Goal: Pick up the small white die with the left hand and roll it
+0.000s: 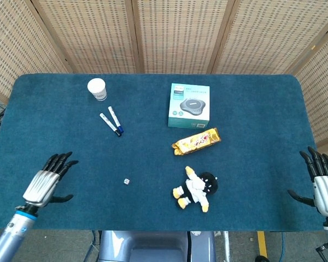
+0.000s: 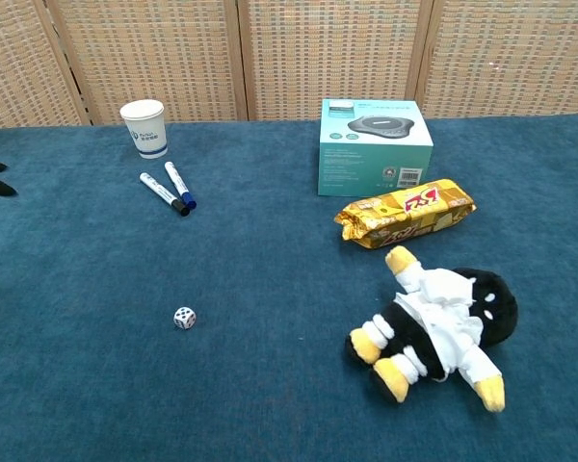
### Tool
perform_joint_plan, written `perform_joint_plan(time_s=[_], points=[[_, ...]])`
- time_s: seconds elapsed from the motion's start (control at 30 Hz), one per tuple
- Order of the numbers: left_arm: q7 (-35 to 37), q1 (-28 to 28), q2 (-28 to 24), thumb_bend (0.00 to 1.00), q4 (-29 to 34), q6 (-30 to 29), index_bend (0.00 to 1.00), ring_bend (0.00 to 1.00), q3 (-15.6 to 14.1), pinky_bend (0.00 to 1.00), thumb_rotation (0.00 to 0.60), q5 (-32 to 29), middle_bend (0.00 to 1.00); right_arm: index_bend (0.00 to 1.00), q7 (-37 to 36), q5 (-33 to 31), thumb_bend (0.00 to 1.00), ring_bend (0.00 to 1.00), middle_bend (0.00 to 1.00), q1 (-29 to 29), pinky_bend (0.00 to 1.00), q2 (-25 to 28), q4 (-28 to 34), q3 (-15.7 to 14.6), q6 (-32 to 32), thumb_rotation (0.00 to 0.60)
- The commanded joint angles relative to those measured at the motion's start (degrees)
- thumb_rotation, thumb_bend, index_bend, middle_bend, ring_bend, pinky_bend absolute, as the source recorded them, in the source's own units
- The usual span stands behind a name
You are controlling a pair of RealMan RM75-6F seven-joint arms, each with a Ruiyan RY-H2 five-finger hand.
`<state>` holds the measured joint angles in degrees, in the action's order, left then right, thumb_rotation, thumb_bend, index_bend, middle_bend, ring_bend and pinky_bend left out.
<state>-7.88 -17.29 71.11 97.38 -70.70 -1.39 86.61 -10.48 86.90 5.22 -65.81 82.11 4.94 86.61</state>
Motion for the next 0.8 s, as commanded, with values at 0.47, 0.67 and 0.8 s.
perform_joint_plan(time_s=[0.47, 0.67, 0.8], points=[[-30.17, -14.51, 23.32, 0.26, -2.70, 12.87, 0.37, 0.00, 9.46, 0.00, 0.600, -23.01, 0.00, 0.06, -1.17, -0.44, 0.00, 0.00, 0.00, 0.31, 0.00, -0.06, -0.86, 0.08, -0.93, 0.600], [-33.58, -16.74, 26.06, 0.28, -4.72, 12.88, 0.43, 0.00, 10.20, 0.00, 0.600, -28.06, 0.00, 0.06, -1.46, -0.78, 0.00, 0.00, 0.00, 0.39, 0.00, -0.08, -1.10, 0.21, -1.22, 0.600], [-34.35, -17.47, 26.59, 0.28, -5.23, 12.60, 0.43, 0.00, 10.21, 0.00, 0.600, -29.99, 0.00, 0.06, -1.82, -0.97, 0.00, 0.00, 0.00, 0.43, 0.00, -0.06, -1.32, 0.29, -1.38, 0.600]])
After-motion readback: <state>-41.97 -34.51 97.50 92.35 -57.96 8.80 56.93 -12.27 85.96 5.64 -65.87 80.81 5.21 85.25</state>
